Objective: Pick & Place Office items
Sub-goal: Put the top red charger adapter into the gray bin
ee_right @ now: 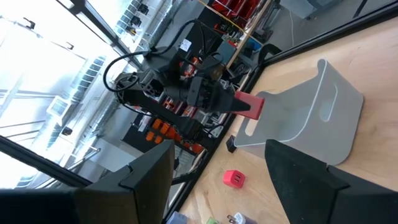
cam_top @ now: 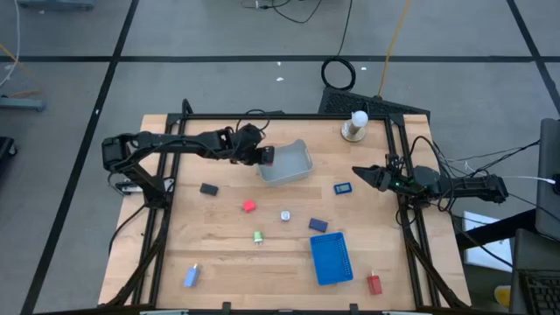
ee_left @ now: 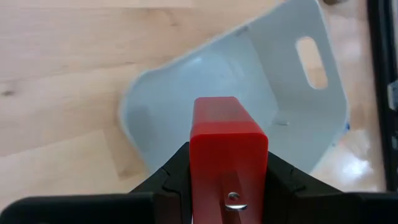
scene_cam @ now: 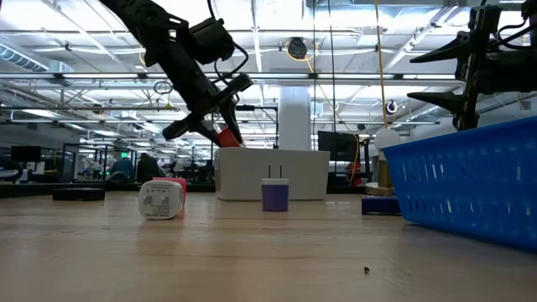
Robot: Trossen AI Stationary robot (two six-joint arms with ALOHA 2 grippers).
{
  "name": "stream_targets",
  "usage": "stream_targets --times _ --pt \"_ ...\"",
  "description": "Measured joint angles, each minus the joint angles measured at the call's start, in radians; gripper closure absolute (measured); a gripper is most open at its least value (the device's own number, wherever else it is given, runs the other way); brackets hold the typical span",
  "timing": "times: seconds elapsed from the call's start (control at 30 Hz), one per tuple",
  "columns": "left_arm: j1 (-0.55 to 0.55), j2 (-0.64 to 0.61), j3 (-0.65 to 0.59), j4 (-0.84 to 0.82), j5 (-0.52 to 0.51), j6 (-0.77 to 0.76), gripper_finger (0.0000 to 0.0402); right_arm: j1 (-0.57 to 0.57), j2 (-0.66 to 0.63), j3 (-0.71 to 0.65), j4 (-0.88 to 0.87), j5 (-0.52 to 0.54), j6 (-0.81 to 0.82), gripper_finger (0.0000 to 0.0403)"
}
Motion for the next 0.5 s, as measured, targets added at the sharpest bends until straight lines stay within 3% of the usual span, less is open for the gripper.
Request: stream_targets --times 0.27,0.5 --pt "0.0 0.0 0.0 -0.008 -0.038 -0.02 0.0283 0.0 0.0 0.0 0.0 -0.003 0.001 0.0161" --pt "0.0 0.0 0.0 -0.001 -0.032 0.003 0.0174 0.0 0.0 0.0 0.001 -0.004 0.001 0.0161"
